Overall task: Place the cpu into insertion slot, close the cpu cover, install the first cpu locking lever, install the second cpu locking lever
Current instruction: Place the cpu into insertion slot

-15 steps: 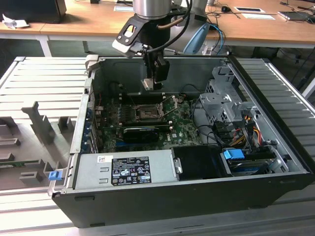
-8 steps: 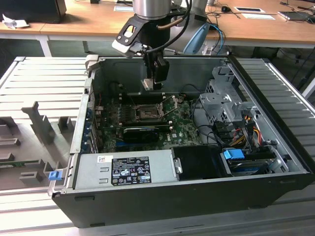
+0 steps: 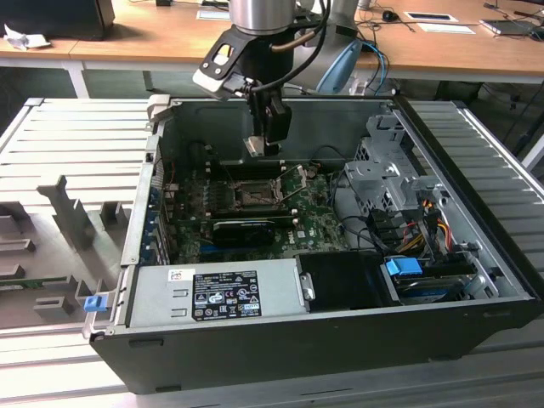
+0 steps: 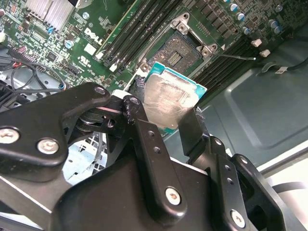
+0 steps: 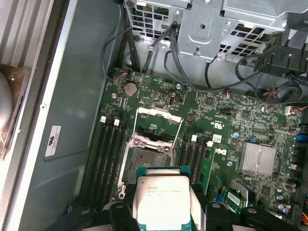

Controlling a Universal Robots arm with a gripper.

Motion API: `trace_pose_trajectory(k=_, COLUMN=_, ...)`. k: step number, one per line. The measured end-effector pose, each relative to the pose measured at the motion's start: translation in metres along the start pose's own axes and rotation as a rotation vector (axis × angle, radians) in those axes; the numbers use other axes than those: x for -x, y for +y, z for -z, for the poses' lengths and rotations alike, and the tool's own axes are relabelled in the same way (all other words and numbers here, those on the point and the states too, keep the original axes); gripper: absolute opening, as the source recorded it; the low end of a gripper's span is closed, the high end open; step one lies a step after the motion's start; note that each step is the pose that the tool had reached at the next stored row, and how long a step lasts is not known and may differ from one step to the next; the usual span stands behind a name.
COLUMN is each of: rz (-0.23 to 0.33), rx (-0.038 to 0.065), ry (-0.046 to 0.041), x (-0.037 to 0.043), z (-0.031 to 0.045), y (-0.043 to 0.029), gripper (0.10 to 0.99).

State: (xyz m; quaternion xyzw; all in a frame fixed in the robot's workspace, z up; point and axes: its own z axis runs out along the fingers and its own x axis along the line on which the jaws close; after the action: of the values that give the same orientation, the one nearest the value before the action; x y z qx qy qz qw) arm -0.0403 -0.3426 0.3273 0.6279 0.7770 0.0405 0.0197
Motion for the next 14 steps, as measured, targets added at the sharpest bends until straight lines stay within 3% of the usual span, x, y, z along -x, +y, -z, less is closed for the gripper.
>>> trace_pose_trajectory(k=14, rz=-0.013, rx=0.0, ry=-0.0012, x=-0.0001, z=-0.0012, y=-0.0006, gripper=0.525)
